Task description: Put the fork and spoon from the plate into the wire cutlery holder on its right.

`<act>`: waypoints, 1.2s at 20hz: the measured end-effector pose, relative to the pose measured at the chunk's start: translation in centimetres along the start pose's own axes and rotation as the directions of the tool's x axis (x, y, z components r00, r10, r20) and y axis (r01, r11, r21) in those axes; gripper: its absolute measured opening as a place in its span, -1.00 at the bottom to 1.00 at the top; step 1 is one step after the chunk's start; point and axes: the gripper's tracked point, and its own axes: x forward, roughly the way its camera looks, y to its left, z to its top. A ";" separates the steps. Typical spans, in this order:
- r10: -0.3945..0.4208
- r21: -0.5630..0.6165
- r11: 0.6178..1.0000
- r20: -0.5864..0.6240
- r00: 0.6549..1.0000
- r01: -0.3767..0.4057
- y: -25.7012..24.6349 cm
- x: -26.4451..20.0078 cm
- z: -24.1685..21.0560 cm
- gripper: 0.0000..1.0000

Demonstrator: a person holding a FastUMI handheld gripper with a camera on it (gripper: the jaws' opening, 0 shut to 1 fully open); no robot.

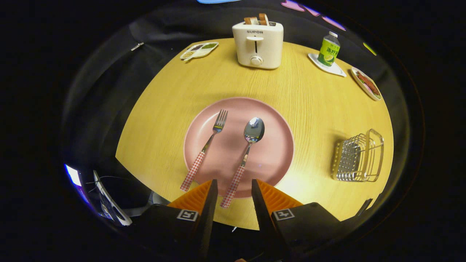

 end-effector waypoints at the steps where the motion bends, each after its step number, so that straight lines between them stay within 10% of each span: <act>1: -0.005 0.025 1.000 -0.012 1.000 0.006 -0.1 0.7 -0.1 0.11; 8: -0.056 0.070 0.996 -0.090 0.994 0.062 -1.1 4.3 -0.9 -0.03; 11: -0.057 0.097 0.993 -0.105 0.993 0.068 -1.5 4.5 -0.8 -0.71; 24: 0.057 0.118 0.991 0.041 0.998 -0.062 -3.8 -4.4 3.3 -0.75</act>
